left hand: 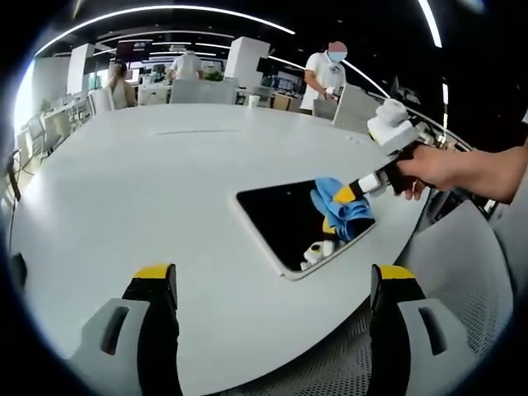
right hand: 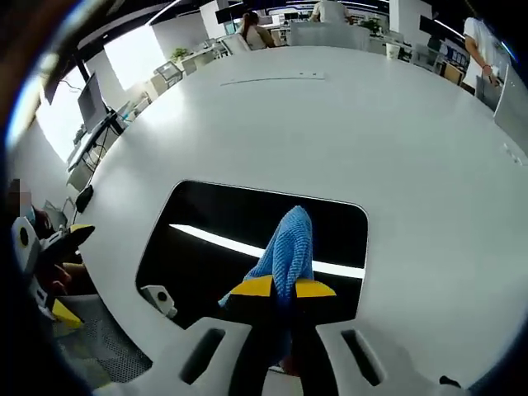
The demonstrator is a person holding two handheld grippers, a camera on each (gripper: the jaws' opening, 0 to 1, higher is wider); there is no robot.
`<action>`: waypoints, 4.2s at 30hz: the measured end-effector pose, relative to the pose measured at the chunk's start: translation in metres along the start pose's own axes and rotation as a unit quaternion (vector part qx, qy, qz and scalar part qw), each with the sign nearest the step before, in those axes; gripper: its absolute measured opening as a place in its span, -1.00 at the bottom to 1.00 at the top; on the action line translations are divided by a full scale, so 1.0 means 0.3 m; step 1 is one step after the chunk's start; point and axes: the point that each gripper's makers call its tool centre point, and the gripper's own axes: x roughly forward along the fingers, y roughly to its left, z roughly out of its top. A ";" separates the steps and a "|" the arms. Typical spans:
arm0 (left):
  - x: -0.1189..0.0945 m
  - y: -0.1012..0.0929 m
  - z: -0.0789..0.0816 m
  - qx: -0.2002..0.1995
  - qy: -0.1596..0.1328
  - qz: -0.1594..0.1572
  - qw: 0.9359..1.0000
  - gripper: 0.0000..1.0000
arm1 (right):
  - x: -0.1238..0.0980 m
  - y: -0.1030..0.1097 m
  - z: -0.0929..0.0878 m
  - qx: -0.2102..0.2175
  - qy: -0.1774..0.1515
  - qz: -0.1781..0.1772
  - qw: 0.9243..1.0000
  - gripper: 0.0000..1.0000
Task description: Wipe the mirror surface with the cleaning cloth until all visible marks leave the cleaned area.
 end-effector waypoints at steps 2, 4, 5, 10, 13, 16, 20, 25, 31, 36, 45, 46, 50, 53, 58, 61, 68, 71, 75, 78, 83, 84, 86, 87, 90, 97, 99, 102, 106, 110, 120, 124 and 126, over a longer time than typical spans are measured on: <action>0.001 -0.001 0.000 0.000 0.000 -0.001 1.000 0.92 | -0.007 0.005 -0.012 -0.001 -0.001 0.002 1.000 -0.97; 0.001 -0.002 -0.001 0.001 0.000 -0.002 1.000 0.92 | -0.014 0.009 -0.023 0.001 0.000 0.004 1.000 -0.97; 0.002 -0.002 -0.001 0.001 0.000 -0.002 1.000 0.92 | -0.018 0.012 -0.031 0.001 0.000 0.005 1.000 -0.97; 0.002 -0.003 -0.002 0.002 0.002 -0.002 1.000 0.92 | -0.026 0.019 -0.050 0.001 -0.001 0.007 1.000 -0.97; 0.003 -0.002 -0.003 0.002 0.002 -0.003 1.000 0.92 | -0.031 0.023 -0.060 0.000 -0.001 0.009 1.000 -0.97; 0.003 0.000 -0.004 0.002 0.003 -0.002 1.000 0.92 | -0.038 0.029 -0.072 -0.003 0.000 0.011 1.000 -0.97; 0.002 0.000 -0.005 0.001 0.003 -0.001 1.000 0.92 | -0.047 0.034 -0.088 -0.005 0.001 0.014 1.000 -0.97; 0.002 -0.002 -0.007 0.002 0.005 -0.002 1.000 0.92 | -0.053 0.038 -0.101 -0.002 0.001 0.015 1.000 -0.97; 0.003 -0.005 -0.009 0.002 0.008 -0.004 1.000 0.92 | -0.061 0.042 -0.114 0.000 0.005 0.017 1.000 -0.97; 0.003 -0.006 -0.011 0.003 0.009 -0.005 1.000 0.92 | -0.066 0.045 -0.124 -0.001 0.008 0.019 1.000 -0.97; 0.002 0.000 -0.014 0.000 0.010 -0.001 1.000 0.91 | -0.073 0.050 -0.135 0.002 0.007 0.022 1.000 -0.97; 0.003 0.000 -0.015 -0.001 0.010 -0.001 1.000 0.91 | -0.073 0.050 -0.136 0.002 0.008 0.023 1.000 -0.97; 0.005 -0.001 -0.018 0.002 0.013 -0.003 1.000 0.91 | -0.076 0.051 -0.140 0.007 0.007 0.026 1.000 -0.97; 0.006 -0.004 -0.025 0.004 0.019 -0.006 1.000 0.91 | -0.078 0.054 -0.146 0.008 0.007 0.028 1.000 -0.97; 0.005 -0.007 -0.028 0.005 0.023 -0.005 1.000 0.92 | -0.079 0.053 -0.147 0.010 0.005 0.030 0.999 -0.97; 0.005 -0.008 -0.027 0.005 0.021 -0.006 1.000 0.92 | -0.079 0.055 -0.147 0.009 0.005 0.030 0.999 -0.97; 0.006 -0.005 -0.026 0.004 0.020 -0.005 1.000 0.93 | -0.079 0.056 -0.146 0.006 0.004 0.035 0.999 -0.97; 0.005 -0.003 -0.025 0.004 0.019 -0.004 1.000 0.93 | -0.079 0.053 -0.145 0.008 0.007 0.038 0.999 -0.97; 0.000 0.006 -0.011 0.007 0.009 0.003 1.000 0.94 | -0.080 0.052 -0.146 0.006 0.008 0.039 0.999 -0.97; 0.001 0.005 -0.012 0.004 0.009 0.001 1.000 0.94 | -0.083 0.050 -0.148 0.004 0.009 0.039 0.999 -0.96; 0.000 0.006 -0.006 0.001 0.004 0.001 1.000 0.94 | -0.087 0.034 -0.152 0.008 0.012 0.038 0.999 -0.96; 0.000 0.006 -0.006 0.000 0.003 0.001 1.000 0.94 | -0.087 0.030 -0.153 0.009 0.011 0.038 0.999 -0.96; 0.000 0.005 -0.005 0.000 0.002 0.001 1.000 0.94 | -0.090 0.026 -0.155 0.009 0.011 0.038 0.999 -0.96; 0.000 0.004 -0.005 0.000 0.002 0.000 1.000 0.94 | -0.090 0.022 -0.155 0.011 0.011 0.038 0.999 -0.96; -0.001 0.003 -0.005 0.000 0.002 0.000 1.000 0.94 | -0.091 0.012 -0.157 0.011 0.011 0.038 0.999 -0.96; -0.001 0.003 -0.006 -0.002 0.004 0.000 1.000 0.94 | -0.100 -0.013 -0.161 0.017 0.011 0.037 0.999 -0.96; 0.000 0.003 -0.007 -0.003 0.004 0.000 1.000 0.94 | -0.102 -0.023 -0.163 0.020 0.010 0.037 0.999 -0.96; 0.000 0.001 -0.009 -0.002 0.006 0.000 1.000 0.94 | -0.107 -0.039 -0.167 0.022 0.009 0.035 0.999 -0.96; 0.000 0.000 -0.010 -0.002 0.006 -0.001 1.000 0.94 | -0.111 -0.050 -0.169 0.023 0.009 0.033 0.999 -0.96; 0.001 0.000 -0.012 -0.002 0.007 -0.001 1.000 0.94 | -0.112 -0.059 -0.170 0.026 0.008 0.033 0.999 -0.96; 0.002 -0.001 -0.014 -0.002 0.010 -0.003 1.000 0.94 | -0.120 -0.089 -0.175 0.025 0.009 0.032 0.999 -0.96; 0.002 -0.002 -0.015 -0.002 0.011 -0.003 1.000 0.94 | -0.118 -0.089 -0.175 0.025 0.011 0.034 0.999 -0.96; 0.002 -0.001 -0.015 -0.002 0.011 -0.003 1.000 0.94 | -0.120 -0.087 -0.174 0.025 0.012 0.033 0.999 -0.96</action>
